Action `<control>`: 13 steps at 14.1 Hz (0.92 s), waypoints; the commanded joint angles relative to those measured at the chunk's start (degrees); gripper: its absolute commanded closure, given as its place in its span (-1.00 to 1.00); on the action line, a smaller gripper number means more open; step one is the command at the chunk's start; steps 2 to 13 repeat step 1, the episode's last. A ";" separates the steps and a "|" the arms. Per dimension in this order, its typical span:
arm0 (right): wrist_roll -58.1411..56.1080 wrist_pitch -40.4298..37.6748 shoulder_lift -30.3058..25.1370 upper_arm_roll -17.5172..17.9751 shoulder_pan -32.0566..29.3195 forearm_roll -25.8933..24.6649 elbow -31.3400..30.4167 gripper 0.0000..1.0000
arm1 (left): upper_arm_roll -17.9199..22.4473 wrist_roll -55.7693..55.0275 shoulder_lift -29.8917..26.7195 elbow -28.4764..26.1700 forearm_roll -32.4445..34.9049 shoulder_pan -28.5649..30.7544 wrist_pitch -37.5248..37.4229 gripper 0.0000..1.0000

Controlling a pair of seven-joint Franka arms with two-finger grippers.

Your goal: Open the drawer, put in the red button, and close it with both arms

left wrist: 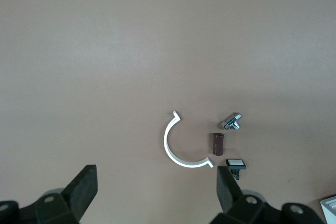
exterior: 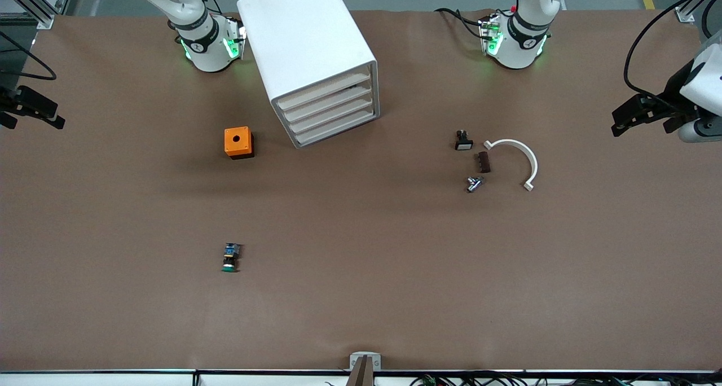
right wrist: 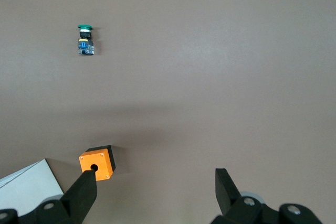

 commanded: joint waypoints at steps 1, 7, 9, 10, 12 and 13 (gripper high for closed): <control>1.53 -0.54 -1.29 -0.09 0.32 0.64 -0.55 -1.00 | -0.20 0.24 0.95 2.19 -0.68 0.26 -1.44 -0.99; 1.53 -0.54 -1.29 -0.09 0.32 0.64 -0.55 -1.00 | -0.20 0.24 0.95 2.19 -0.68 0.26 -1.44 -0.99; 1.53 -0.54 -1.29 -0.09 0.32 0.64 -0.55 -1.00 | -0.20 0.24 0.95 2.19 -0.68 0.26 -1.44 -0.99; 1.53 -0.54 -1.29 -0.09 0.32 0.64 -0.55 -1.00 | -0.20 0.24 0.95 2.19 -0.68 0.26 -1.44 -0.99; 1.53 -0.54 -1.29 -0.09 0.32 0.64 -0.55 -1.00 | -0.20 0.24 0.95 2.19 -0.68 0.26 -1.44 -0.99; 1.53 -0.54 -1.29 -0.09 0.32 0.64 -0.55 -1.00 | -0.20 0.24 0.95 2.19 -0.68 0.26 -1.44 -0.99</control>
